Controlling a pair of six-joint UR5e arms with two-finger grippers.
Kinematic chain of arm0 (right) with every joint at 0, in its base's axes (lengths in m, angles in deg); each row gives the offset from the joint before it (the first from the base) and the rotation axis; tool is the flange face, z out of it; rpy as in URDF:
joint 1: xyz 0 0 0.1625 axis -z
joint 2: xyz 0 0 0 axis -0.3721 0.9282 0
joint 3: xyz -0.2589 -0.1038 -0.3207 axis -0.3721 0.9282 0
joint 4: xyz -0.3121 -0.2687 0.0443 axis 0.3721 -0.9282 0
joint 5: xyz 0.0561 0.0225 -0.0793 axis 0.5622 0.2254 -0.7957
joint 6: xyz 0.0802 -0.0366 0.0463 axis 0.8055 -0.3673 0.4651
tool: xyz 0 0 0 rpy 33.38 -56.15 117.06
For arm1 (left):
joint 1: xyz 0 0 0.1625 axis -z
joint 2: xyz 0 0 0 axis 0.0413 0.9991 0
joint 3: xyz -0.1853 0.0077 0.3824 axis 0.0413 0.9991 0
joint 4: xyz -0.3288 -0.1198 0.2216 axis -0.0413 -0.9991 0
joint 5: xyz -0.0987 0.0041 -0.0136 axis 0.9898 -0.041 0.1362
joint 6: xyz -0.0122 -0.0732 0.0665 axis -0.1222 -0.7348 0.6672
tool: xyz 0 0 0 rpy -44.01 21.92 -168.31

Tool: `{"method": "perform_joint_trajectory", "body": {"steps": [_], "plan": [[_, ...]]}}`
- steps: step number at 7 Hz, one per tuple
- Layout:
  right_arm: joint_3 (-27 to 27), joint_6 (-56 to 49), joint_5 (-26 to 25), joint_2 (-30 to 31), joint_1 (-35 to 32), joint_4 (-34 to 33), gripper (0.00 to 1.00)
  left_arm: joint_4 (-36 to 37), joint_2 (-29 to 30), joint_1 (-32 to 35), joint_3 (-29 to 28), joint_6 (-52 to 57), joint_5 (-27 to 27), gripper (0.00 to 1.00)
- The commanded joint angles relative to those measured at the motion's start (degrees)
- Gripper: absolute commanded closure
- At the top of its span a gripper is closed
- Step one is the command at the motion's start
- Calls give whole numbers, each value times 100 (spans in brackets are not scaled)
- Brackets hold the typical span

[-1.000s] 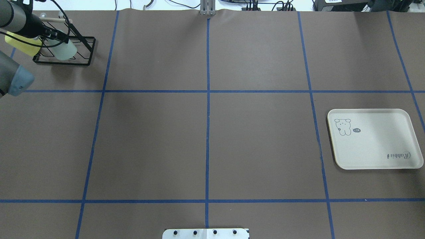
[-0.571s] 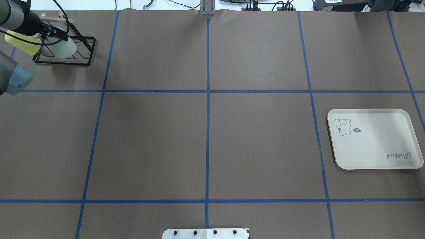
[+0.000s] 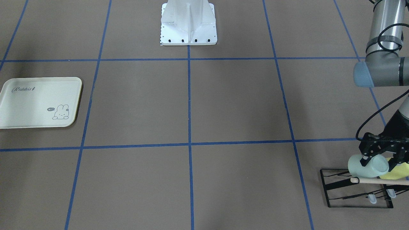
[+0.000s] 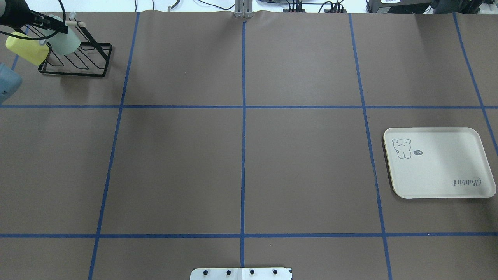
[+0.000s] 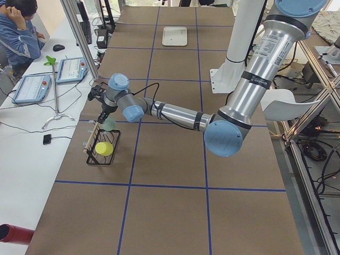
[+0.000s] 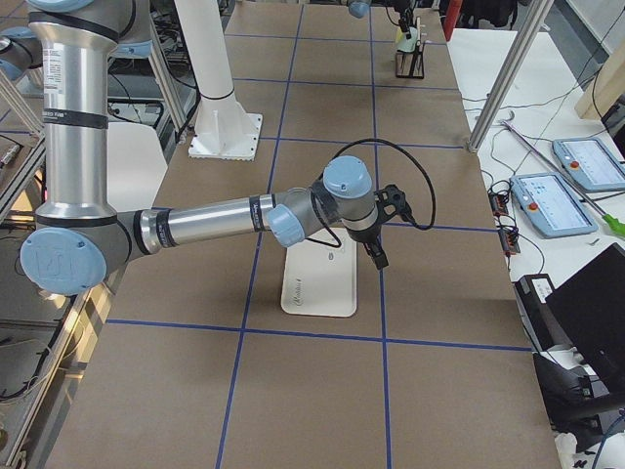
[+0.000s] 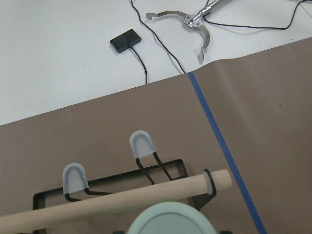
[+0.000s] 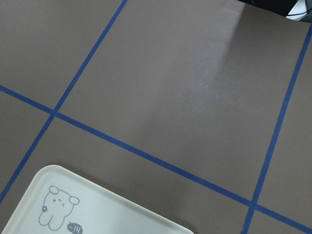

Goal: Left arm grabs green cup and hands to right arm on tray

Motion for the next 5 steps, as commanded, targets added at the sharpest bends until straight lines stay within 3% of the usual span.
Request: {"method": "perform_joint_trajectory", "body": {"steps": [1, 2, 5], "plan": [[-19, 0, 0, -1, 0, 0, 0, 36, -246, 556, 552, -6, 666, 91], [-45, 17, 17, -1, 0, 0, 0, 45, -378, 655, 868, -172, 861, 91], [-615, 1603, 332, -289, 114, 18, 0, -52, -405, 577, 1580, -2356, 872, 90]]}}
